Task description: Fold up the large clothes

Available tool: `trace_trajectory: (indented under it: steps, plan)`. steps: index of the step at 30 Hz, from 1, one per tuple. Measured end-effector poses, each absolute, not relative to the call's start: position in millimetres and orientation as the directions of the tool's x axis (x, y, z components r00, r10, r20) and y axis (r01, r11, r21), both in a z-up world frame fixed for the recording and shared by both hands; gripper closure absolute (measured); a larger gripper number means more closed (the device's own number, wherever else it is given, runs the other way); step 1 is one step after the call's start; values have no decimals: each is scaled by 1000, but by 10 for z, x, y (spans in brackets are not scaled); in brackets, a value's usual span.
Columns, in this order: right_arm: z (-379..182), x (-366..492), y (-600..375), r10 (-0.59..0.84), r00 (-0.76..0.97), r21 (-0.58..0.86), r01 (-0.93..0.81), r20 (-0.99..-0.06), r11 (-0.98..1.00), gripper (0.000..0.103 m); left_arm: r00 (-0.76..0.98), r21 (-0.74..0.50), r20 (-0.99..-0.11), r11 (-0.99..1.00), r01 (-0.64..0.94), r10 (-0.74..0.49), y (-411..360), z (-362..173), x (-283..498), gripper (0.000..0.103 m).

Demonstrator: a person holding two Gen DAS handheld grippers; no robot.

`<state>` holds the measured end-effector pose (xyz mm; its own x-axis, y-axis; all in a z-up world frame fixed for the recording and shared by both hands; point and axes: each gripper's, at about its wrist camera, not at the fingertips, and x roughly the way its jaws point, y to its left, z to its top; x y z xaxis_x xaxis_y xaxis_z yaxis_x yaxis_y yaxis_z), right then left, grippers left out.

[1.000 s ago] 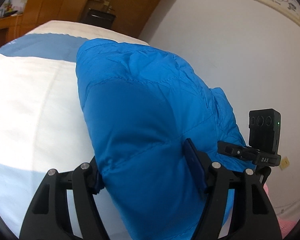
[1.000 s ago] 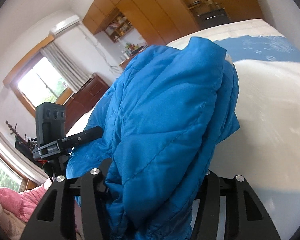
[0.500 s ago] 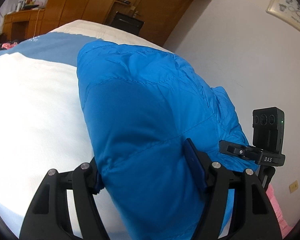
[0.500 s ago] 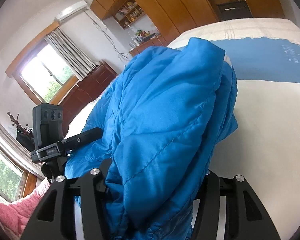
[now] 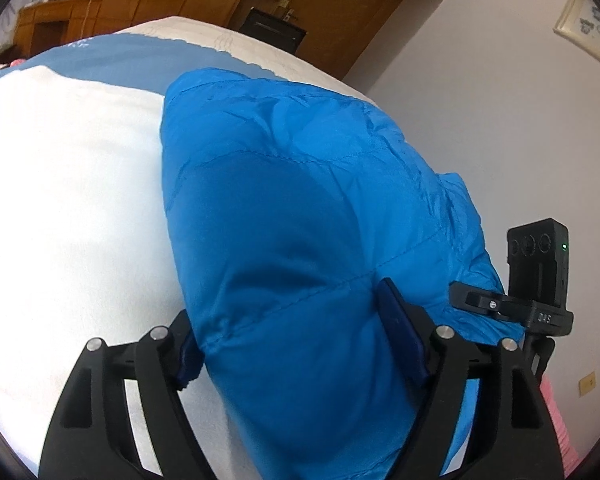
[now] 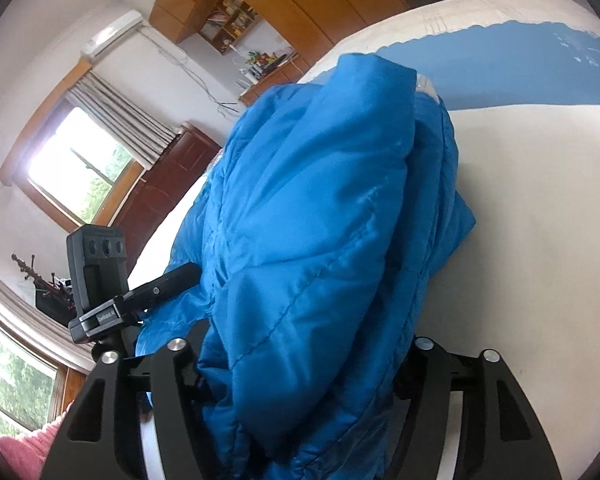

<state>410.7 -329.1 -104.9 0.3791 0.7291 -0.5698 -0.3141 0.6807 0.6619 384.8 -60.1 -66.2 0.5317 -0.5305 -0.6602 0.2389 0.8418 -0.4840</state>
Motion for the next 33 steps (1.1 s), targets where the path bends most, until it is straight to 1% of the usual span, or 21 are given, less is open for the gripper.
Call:
trace_trajectory:
  steps: [2,4,8,9,11,13,17,19,20,21,24,33]
  plan:
    - [-988,4077,-3302,712,389,652,-297,-585,698,27,533,-479,-671,850,221,-516,-582,-625,3905,24]
    - [-962,4064,-3324,694,403,637,-288,-597,715,24,534,-467,-682,860,206,-499,-533,-591,3928,23]
    - [-858,3868,-3388,663,429,608,-279,-613,743,21,556,-415,-707,893,175,-437,-518,-466,3818,20]
    - [-815,3805,-3408,653,440,597,-279,-616,752,20,575,-383,-710,909,166,-405,-519,-409,3746,19]
    - [-726,3678,-3434,632,462,575,-277,-622,770,17,615,-295,-720,944,147,-321,-543,-311,3595,14]
    - [-624,3571,-3417,616,476,556,-279,-628,783,15,659,-209,-713,970,125,-238,-586,-186,3421,12]
    - [-440,3311,-3309,537,508,468,-268,-674,842,12,706,-129,-695,989,68,-139,-576,7,3079,9]
    - [-365,3166,-3235,498,525,421,-268,-690,867,9,715,-109,-690,993,51,-113,-571,86,2943,7]
    - [-322,3086,-3200,477,541,396,-267,-693,879,6,715,-93,-693,995,41,-94,-578,107,2917,7]
    - [-293,3004,-3187,462,555,379,-266,-691,886,5,720,-79,-689,996,35,-80,-580,135,2862,7]
    - [-200,2800,-3108,419,584,330,-258,-696,908,4,721,-45,-690,999,30,-53,-561,180,2713,7]
    - [-29,2354,-2922,331,623,241,-227,-709,944,4,729,-18,-685,1000,13,-22,-565,296,2325,7]
